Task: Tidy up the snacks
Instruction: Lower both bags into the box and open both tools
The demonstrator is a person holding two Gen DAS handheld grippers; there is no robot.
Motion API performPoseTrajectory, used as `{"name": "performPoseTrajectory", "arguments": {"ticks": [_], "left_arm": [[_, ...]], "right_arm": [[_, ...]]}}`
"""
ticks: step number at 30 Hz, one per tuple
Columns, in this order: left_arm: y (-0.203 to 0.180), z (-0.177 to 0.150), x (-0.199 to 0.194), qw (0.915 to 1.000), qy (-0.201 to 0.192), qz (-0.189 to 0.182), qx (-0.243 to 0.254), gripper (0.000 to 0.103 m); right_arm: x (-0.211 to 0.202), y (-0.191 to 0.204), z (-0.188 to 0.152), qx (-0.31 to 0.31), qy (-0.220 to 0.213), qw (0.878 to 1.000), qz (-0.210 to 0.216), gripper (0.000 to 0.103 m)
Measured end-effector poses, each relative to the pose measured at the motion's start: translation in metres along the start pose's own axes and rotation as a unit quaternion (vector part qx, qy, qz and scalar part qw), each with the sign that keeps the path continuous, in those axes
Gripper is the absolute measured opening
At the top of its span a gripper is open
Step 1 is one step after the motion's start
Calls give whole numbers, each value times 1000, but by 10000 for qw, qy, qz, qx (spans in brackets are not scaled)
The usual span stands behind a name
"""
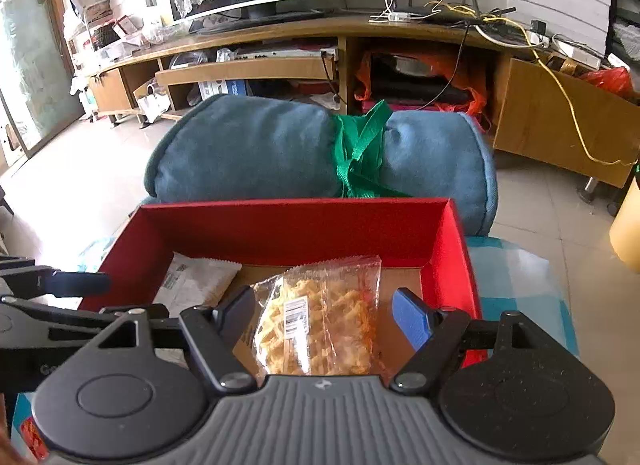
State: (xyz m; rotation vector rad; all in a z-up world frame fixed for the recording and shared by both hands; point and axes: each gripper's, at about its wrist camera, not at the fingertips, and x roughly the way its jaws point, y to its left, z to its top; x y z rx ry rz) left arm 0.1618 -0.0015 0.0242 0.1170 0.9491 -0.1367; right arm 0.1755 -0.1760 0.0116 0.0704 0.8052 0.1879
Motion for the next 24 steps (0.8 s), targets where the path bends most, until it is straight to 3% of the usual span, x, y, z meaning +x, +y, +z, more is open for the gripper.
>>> {"name": "performPoseTrajectory", "arguments": {"ticks": [24], "left_arm": [[5,-22,-36,9999,-77,-109,-46,73]], "right_arm": [[-45,12,-11,-100,-82,9999,17,75]]}}
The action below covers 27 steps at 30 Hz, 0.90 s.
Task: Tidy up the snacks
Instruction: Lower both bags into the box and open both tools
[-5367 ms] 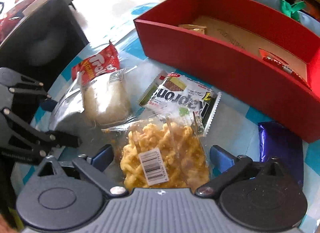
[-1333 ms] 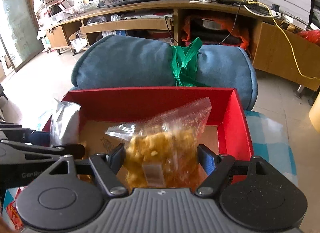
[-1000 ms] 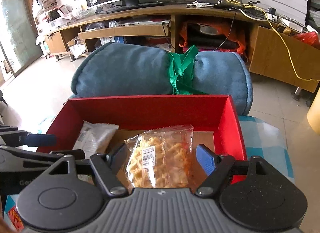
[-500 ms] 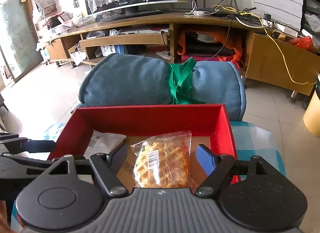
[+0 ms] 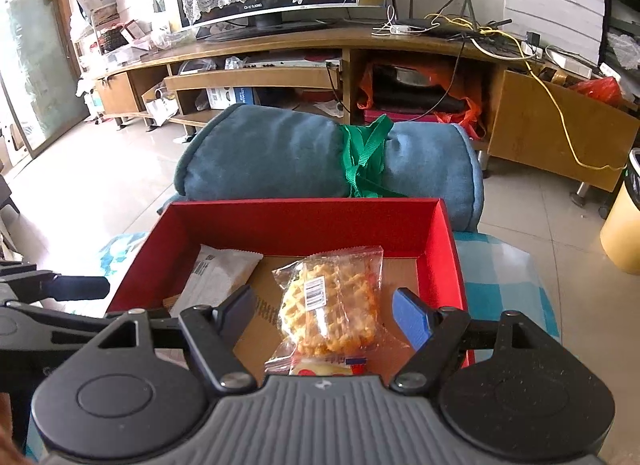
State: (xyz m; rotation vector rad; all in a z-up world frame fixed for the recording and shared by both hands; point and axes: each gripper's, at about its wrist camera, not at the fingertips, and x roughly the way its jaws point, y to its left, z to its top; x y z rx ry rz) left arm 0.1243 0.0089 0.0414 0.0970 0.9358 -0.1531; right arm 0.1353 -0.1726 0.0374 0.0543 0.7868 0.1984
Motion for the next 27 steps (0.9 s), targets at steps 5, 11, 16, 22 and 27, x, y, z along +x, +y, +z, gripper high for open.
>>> {"name": "performPoseTrajectory", "arguments": {"ticks": [5,11,16,22,27], "left_arm": [[1,-4,-6,10000,-7,-27,-22,74],[-1,-10,-13,10000,-16,-46,-4,74],[2,-15,-17,10000,-2,-48,-33,75],[2,-24,-20,10000,62,-60,-37,75],[2,-31,-24,9999,107,-78,-58,75]], "right_arm": [[-7,1,-2,20,-21,10000,10,75],[-13,4,-7,-17,-4,10000,28,75],[-18,6,-11,-38,-6,10000,53,75],[-22,8,-16,-62,26,10000,61,75],[-28,10,-20,-90,34,9999,98,75]]}}
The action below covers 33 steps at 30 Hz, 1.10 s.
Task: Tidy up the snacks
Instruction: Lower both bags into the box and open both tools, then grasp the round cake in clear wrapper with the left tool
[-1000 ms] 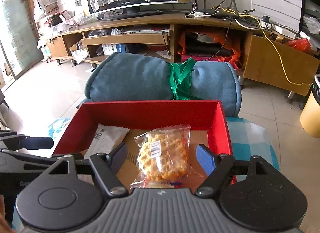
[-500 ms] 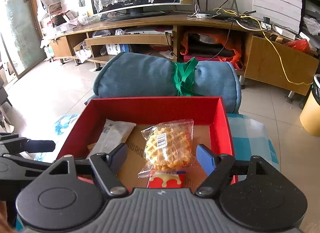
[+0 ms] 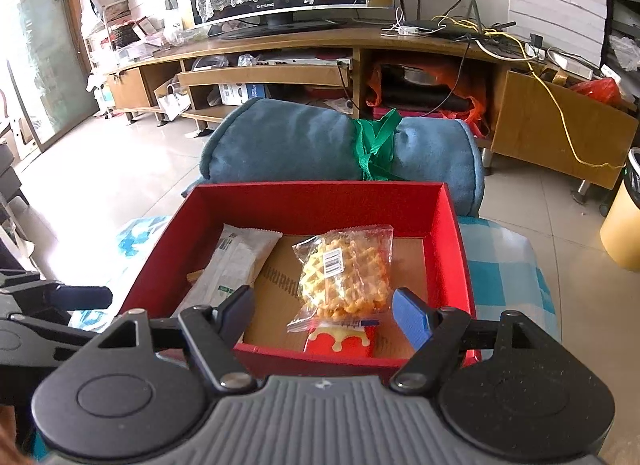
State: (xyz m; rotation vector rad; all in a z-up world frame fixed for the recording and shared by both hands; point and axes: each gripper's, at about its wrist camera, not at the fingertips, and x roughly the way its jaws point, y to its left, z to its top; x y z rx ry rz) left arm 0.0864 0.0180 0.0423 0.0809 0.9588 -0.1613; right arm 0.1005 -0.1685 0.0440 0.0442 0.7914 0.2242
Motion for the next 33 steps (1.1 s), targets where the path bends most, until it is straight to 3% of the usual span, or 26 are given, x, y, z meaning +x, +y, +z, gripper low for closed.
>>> {"name": "performPoseTrajectory", "arguments": {"ticks": [13,26,33], "left_arm": [[4,-23,-6,9997,185,2,-133,75],[12,-59,4,9936,883,-238,-667,78],[18,-68,2,9905,984,-139,-955,80]], "right_arm": [[-9,5,-12,-96,75,9999,34,75],[-19,9,-20,-215,118,9996,131,75],[-21,3,-24,-200,186,9995,128,75]]}}
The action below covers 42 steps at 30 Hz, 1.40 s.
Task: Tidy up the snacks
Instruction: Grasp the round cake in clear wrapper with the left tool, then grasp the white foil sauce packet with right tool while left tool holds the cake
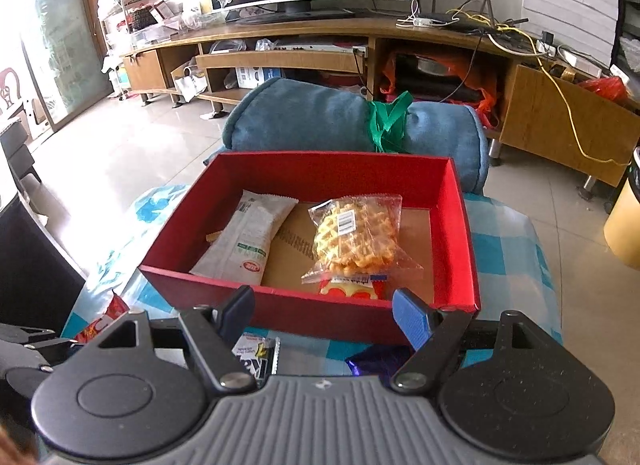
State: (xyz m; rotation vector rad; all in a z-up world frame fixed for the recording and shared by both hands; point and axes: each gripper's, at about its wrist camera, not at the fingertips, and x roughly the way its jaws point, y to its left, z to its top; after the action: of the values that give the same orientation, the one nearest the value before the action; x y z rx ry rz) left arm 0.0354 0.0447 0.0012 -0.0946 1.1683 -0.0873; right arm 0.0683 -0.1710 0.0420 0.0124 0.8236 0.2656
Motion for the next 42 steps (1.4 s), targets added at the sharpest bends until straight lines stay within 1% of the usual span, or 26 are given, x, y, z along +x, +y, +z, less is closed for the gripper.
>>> {"name": "performPoseTrajectory", "arguments": {"ticks": [5,9,11,14,16,18,20,23,26,29,33,34,35,37,38,39,40,42], "left_arm": [[13,-5,-6,9995,51,-75,-293,83],[2,-4,-7,10000,-86,-1,10,86],[-1,-4,-4,10000,-28,-51,-19,86],[-2,-6,1,9999,67,60,-128,86],[3,-9,-3,9996,82,80,-249,86],[10,-12,-10,9991,56,-34,-414,86],[14,-15,-13,9985,134,-208,-497,86],[18,-21,-13,9965,226,-322,-741,86],[24,-24,-9,9909,300,-389,-1250,86],[25,-22,-5,9804,260,-473,-1893,86],[22,-15,12,9674,273,-123,-2514,86],[22,-14,15,9645,287,-61,-2623,86],[20,-13,19,9635,300,30,-2659,84],[18,-12,24,9669,344,153,-2524,81],[17,-13,23,9696,310,184,-2420,76],[19,-14,21,9722,303,185,-2315,74],[21,-15,19,9749,308,139,-2199,68],[28,-20,14,9801,344,112,-1951,67]], "right_arm": [[0,1,0,-2,14,10000,75,75],[-1,5,-1,-46,11,9999,128,75],[-2,7,-2,-76,15,9999,151,75],[0,7,-3,-89,47,9998,148,75],[0,6,-2,-70,53,9998,150,75],[0,5,-1,-34,58,9998,173,75],[1,4,1,10,48,9998,192,75],[0,6,2,23,32,9997,256,75],[-2,9,2,-10,12,9996,284,75],[-2,9,4,22,8,9995,322,75],[-7,7,7,68,-64,9992,387,75],[-9,6,8,78,-89,9991,397,75],[-11,5,9,86,-107,9991,401,75],[-13,3,9,87,-112,9991,388,75],[-13,2,10,74,-107,9992,368,75],[-14,1,9,57,-107,9994,333,75],[-14,0,8,24,-90,9995,287,75],[-14,0,5,-31,-16,9997,231,75]]}}
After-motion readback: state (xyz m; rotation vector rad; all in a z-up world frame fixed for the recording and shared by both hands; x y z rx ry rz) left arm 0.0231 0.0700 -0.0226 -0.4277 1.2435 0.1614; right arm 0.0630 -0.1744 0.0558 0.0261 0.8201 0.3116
